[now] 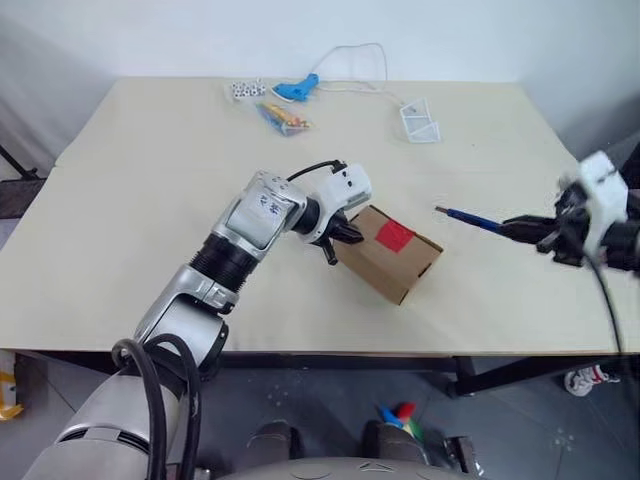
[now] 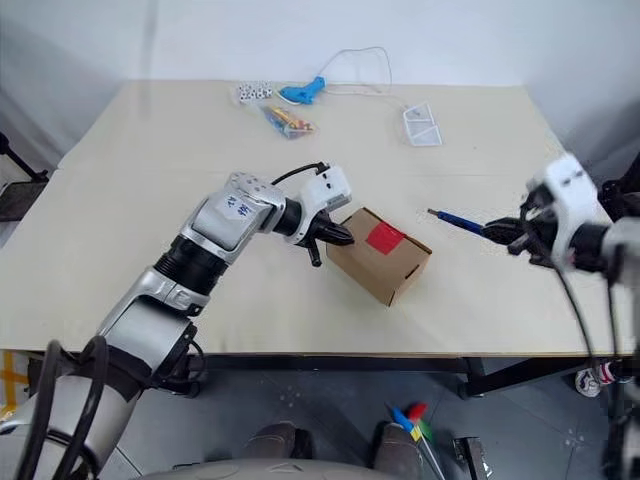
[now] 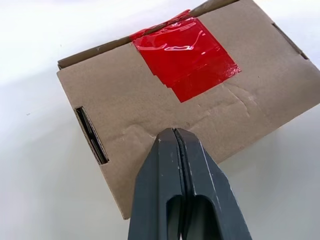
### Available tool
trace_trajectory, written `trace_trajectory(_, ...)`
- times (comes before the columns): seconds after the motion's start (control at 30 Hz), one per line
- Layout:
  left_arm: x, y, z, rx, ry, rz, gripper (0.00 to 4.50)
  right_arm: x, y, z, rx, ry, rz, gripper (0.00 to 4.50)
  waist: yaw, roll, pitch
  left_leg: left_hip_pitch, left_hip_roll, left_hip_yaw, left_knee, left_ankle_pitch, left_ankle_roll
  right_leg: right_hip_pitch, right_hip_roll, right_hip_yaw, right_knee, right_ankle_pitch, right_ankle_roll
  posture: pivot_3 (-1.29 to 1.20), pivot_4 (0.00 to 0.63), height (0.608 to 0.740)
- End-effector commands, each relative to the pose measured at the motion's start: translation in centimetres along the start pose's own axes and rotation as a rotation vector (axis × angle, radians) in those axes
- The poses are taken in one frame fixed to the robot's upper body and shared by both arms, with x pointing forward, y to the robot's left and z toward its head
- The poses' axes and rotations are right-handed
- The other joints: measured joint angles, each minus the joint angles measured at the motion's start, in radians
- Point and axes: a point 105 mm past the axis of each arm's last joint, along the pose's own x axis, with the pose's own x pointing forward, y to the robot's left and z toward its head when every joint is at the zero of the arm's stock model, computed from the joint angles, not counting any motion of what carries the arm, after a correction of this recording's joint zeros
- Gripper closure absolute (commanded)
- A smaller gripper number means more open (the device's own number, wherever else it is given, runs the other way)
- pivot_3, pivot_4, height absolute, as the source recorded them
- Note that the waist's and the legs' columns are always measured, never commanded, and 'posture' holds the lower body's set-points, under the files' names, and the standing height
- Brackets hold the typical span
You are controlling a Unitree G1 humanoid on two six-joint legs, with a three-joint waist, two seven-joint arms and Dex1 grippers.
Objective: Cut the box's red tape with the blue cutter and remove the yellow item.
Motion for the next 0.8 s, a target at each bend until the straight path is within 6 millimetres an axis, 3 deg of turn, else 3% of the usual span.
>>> trace_trajectory(0.03, 0.9, 0.6, -3.4, -0.051, 0.128, 0.043, 4.50, -0.9, -1.7, -0.7, -0.019, -0.143, -0.193, 4.39, -0.001, 0.000, 0.000, 0.000, 0.000, 0.000, 0.000, 0.000, 0.000, 0.000, 0.000, 0.000, 0.000, 0.000, 0.000, 0.00, 0.150, 0.740)
trace_trajectory(0.2, 0.8, 0.7, -3.5, -0.054, 0.125, 0.044, 4.50, -0.3, -1.8, -5.7, 0.080, -0.140, -0.285, 4.39, -0.005, 0.001, 0.000, 0.003, 0.000, 0.000, -0.001, 0.000, 0.000, 0.002, 0.000, 0.001, -0.001, 0.000, 0.000, 0.00, 0.150, 0.740)
trace_trajectory(0.33, 0.7, 0.8, -3.6, -0.059, 0.126, 0.049, 4.50, -0.2, -1.9, -8.2, 0.110, -0.107, -0.335, 4.39, -0.007, 0.002, 0.000, 0.004, 0.000, 0.001, -0.002, 0.000, 0.001, 0.002, 0.001, 0.003, -0.001, 0.000, 0.000, 0.00, 0.150, 0.740)
trace_trajectory(0.43, 0.6, 0.8, -3.6, -0.062, 0.124, 0.053, 4.50, -0.3, -1.5, -9.0, 0.101, -0.069, -0.329, 3.42, -0.007, 0.002, 0.000, 0.006, 0.001, 0.002, -0.004, 0.000, 0.001, 0.002, 0.000, 0.003, -0.001, 0.000, 0.000, 0.00, 0.150, 0.740)
trace_trajectory(0.57, 0.4, 0.9, -3.8, -0.069, 0.120, 0.059, 4.50, -1.3, -1.6, -7.8, 0.077, -0.095, -0.347, 2.08, -0.009, 0.003, 0.000, 0.007, 0.003, 0.003, -0.005, 0.000, 0.001, 0.002, 0.000, 0.004, -0.001, 0.000, 0.000, 0.00, 0.150, 0.740)
trace_trajectory(0.73, 0.0, 0.8, -3.7, -0.073, 0.106, 0.061, 4.50, -2.4, -1.5, -6.2, -0.002, -0.101, -0.343, 0.27, -0.009, 0.003, 0.000, 0.010, 0.003, 0.005, -0.011, 0.000, 0.001, 0.002, 0.000, 0.007, -0.003, 0.000, 0.000, 0.00, 0.150, 0.740)
trace_trajectory(0.8, -0.4, 1.1, -3.5, -0.078, 0.089, 0.072, 4.50, -2.3, -1.3, -3.8, -0.058, -0.132, -0.308, 0.06, -0.010, 0.003, 0.000, 0.011, 0.003, 0.006, -0.014, 0.001, 0.001, 0.002, 0.000, 0.006, -0.004, 0.000, 0.000, 0.00, 0.150, 0.740)
